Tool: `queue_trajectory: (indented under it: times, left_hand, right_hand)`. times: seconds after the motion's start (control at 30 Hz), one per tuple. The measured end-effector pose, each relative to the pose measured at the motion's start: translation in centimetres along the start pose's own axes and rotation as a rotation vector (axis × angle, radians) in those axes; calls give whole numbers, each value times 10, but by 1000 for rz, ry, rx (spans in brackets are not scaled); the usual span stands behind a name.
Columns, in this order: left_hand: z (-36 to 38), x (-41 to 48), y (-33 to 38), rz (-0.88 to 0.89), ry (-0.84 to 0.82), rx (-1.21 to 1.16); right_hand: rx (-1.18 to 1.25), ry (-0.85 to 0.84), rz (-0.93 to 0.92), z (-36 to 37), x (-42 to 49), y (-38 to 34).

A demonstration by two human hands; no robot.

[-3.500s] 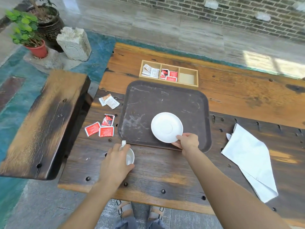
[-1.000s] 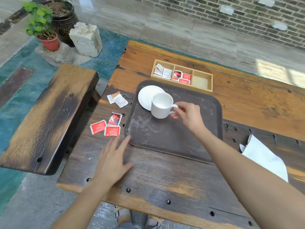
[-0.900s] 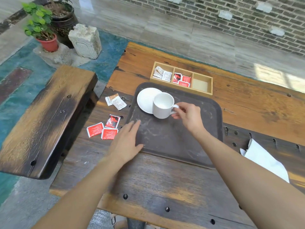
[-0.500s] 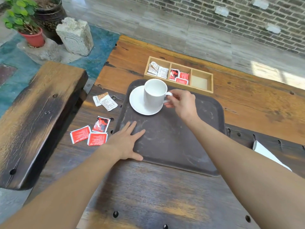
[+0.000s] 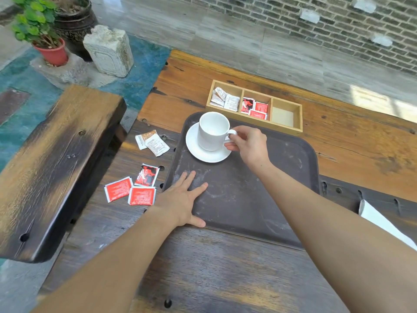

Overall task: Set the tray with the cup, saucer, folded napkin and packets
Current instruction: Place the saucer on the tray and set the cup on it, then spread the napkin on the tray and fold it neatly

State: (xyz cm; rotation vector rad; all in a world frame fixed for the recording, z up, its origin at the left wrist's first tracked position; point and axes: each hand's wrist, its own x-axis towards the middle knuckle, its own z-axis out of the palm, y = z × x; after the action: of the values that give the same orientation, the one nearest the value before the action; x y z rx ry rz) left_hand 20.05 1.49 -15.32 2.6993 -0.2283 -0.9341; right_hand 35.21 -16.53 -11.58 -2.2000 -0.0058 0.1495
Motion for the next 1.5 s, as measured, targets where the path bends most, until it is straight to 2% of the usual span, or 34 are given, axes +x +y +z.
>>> queue_trajectory:
  times: [0.4,0.9,0.97,1.13,1.27,1.37,1.5]
  left_hand:
    - [-3,-1,2,-17,-18,-5]
    - [-11,-4,7,-36,-45,42]
    - [-10,-6,6,-30,-36,45]
    - [-4,-9,8,-17,28,80]
    - [-3,-5,39,22,4,53]
    - [-1,0,82,119,-17,90]
    - [5,8,151,228,-29,97]
  right_hand:
    - [35,-3,59,1,-2,6]
    - [1,-175,140,-17,-19,10]
    - [-105,-197,97,-28,-38,20]
    - [-552,-308,22,-72,-89,68]
    - [-679,-221,126,-113,-136,106]
    - [-720,-111,208,-144,-176,129]
    - [-722,13,423,-194,-224,168]
